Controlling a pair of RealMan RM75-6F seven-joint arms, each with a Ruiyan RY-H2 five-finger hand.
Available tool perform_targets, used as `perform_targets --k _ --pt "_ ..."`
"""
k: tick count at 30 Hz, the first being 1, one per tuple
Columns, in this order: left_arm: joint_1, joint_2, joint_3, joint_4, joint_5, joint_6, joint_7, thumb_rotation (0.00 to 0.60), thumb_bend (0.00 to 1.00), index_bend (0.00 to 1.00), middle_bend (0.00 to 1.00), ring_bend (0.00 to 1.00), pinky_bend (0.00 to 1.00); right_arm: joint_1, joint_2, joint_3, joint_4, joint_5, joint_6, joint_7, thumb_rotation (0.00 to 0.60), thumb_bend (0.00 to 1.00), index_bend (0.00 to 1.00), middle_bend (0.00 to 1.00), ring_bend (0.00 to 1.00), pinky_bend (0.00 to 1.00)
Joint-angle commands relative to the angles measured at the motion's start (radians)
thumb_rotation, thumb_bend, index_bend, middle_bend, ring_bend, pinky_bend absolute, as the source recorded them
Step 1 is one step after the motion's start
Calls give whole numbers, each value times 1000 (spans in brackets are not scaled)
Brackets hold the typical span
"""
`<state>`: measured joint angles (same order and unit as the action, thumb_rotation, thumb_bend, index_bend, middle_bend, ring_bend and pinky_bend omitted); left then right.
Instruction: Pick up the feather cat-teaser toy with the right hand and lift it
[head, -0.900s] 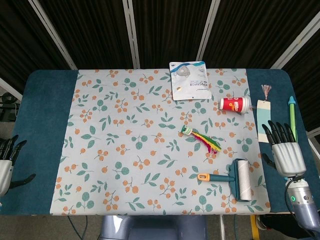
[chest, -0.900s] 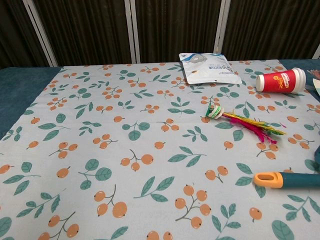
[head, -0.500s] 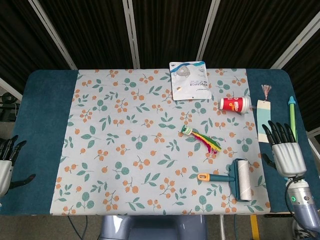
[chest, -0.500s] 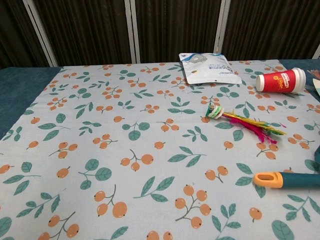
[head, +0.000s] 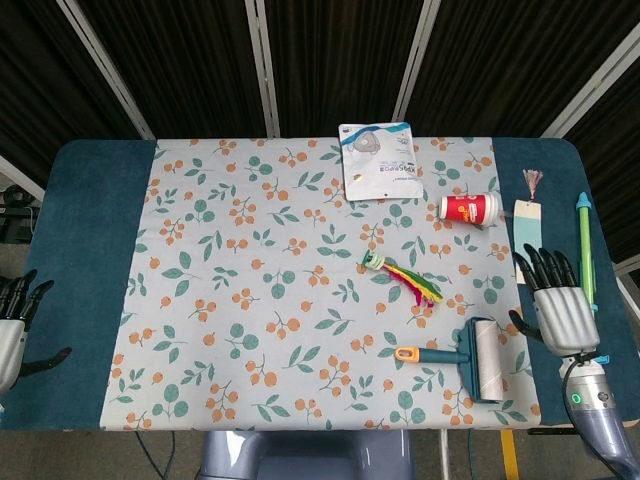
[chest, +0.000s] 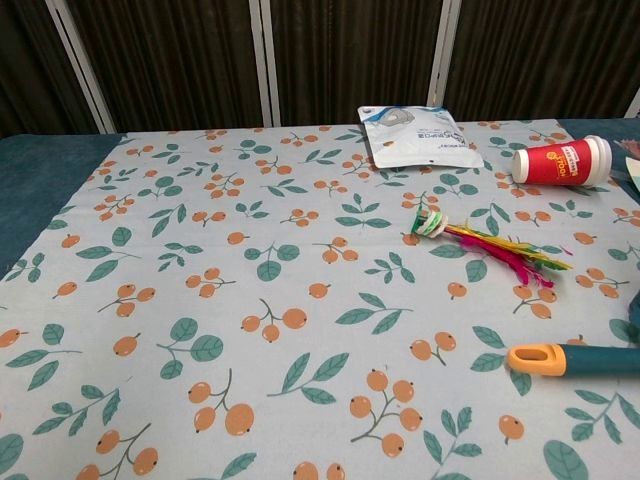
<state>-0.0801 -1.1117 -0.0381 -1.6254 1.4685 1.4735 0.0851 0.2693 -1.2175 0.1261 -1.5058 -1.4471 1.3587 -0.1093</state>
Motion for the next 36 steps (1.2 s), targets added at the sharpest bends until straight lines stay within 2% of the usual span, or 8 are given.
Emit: perform_targets --k 1,6,11,21,27,36 --pt "1 -1 0 0 0 2 1 552 148 116 0 0 0 28 -9 15 -62 15 -33 -21 600 181 180 16 0 0" --pt "2 -2 0 0 0 3 1 553 148 116 0 0 0 65 -65 19 -91 6 -58 -95 600 186 351 122 0 0" --pt "1 0 0 0 0 0 -4 552 150 116 0 0 0 101 -159 29 -99 52 -93 -198 600 186 429 176 0 0" --pt "-1 2 2 2 2 -2 -9 555 148 116 0 0 0 141 -320 13 -31 81 -115 -335 600 187 447 192 0 0" --pt "-1 3 2 2 3 -4 -12 554 148 117 0 0 0 165 -393 46 40 121 -119 -361 600 187 442 192 0 0" --pt "-3 4 2 1 2 -6 -11 553 148 117 0 0 0 184 -444 75 133 187 -137 -378 600 188 444 191 0 0"
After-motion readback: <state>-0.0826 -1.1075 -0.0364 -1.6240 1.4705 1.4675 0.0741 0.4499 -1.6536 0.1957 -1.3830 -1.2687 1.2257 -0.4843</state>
